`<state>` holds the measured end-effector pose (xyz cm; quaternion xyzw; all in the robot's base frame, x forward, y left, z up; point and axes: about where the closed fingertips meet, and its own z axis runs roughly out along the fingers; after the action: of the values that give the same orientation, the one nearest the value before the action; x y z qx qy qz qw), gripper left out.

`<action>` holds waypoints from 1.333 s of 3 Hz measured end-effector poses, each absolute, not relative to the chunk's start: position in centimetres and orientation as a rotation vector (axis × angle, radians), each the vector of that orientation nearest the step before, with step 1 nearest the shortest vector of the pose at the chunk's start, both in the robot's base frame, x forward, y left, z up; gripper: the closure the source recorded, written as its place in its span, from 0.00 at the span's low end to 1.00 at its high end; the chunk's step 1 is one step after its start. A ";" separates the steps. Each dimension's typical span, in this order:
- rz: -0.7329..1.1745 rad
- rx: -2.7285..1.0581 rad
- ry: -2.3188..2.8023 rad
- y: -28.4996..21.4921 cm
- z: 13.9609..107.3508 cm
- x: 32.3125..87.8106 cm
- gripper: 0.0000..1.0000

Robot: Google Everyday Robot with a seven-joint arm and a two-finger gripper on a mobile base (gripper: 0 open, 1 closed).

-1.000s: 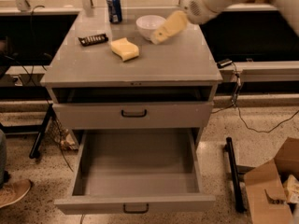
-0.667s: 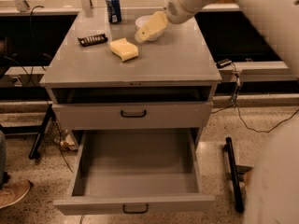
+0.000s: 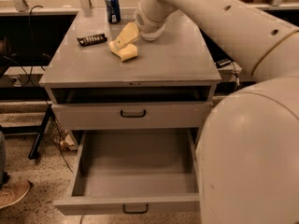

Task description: Place sponge into middle drawer

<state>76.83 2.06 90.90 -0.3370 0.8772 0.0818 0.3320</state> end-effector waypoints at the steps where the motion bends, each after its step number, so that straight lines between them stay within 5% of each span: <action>1: 0.192 -0.853 2.323 4.9 88.9 77.9 0.00; 4: 0.212 -0.718 2.354 8.5 87.1 79.5 0.00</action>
Offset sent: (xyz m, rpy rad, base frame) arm 0.0243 0.0561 -0.0156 -0.0274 -0.0156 -0.1287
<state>79.50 8.54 87.10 -0.2746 0.8997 0.0812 0.3294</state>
